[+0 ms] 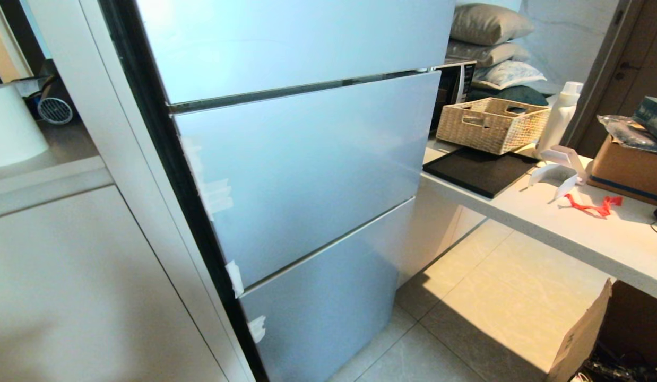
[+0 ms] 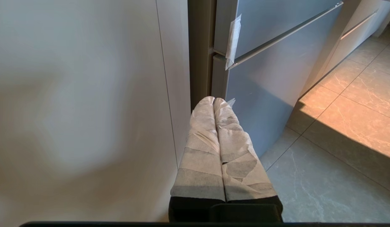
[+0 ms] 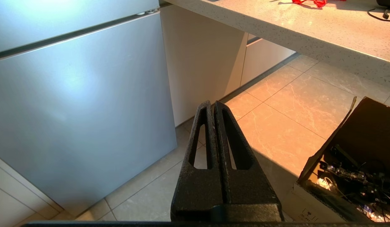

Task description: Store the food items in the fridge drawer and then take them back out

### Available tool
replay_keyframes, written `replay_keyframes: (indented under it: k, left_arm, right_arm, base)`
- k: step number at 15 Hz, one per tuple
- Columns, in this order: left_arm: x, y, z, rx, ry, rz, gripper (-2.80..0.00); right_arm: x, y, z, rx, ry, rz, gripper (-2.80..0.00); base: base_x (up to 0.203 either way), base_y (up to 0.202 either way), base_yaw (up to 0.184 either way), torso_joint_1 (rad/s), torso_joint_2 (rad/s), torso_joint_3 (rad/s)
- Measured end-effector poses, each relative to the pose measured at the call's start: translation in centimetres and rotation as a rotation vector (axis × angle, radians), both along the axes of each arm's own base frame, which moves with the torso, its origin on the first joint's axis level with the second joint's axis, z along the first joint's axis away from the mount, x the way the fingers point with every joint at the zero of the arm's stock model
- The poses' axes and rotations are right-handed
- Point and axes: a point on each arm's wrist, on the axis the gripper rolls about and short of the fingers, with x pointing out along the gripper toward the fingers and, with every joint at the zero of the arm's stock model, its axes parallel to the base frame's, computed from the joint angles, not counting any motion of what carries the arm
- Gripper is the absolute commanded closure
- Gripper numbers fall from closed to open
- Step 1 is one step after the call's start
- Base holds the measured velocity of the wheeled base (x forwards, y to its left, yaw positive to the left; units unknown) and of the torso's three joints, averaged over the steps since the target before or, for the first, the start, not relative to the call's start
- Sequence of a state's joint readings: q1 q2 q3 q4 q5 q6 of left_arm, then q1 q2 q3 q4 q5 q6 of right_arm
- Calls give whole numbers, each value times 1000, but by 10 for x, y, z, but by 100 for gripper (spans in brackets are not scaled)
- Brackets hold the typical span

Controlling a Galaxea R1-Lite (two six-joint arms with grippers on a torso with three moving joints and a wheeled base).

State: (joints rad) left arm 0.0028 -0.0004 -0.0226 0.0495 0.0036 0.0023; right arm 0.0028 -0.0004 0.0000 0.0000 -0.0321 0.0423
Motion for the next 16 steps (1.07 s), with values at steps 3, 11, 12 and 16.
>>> replay_keyframes:
  k: [3, 11, 12, 16]
  left_arm:
    - [-8, 0, 29, -31, -109, -17, 0]
    - [55, -3, 144, -477, -57, -161, 0]
    - [78, -4, 152, -562, -31, -162, 0]
    - [172, -9, 164, -793, 18, -163, 0]
  right_arm:
    - [0, 0, 0, 1, 0, 0, 0]
    - [0, 0, 0, 0, 0, 0, 0]
    - [0, 0, 0, 0, 0, 0, 0]
    - [0, 0, 0, 0, 0, 0, 0]
  base:
    - [0, 0, 0, 0, 0, 0]
    - [0, 0, 0, 0, 0, 0]
    - [0, 0, 0, 0, 0, 0]
    - [0, 0, 0, 0, 0, 0]
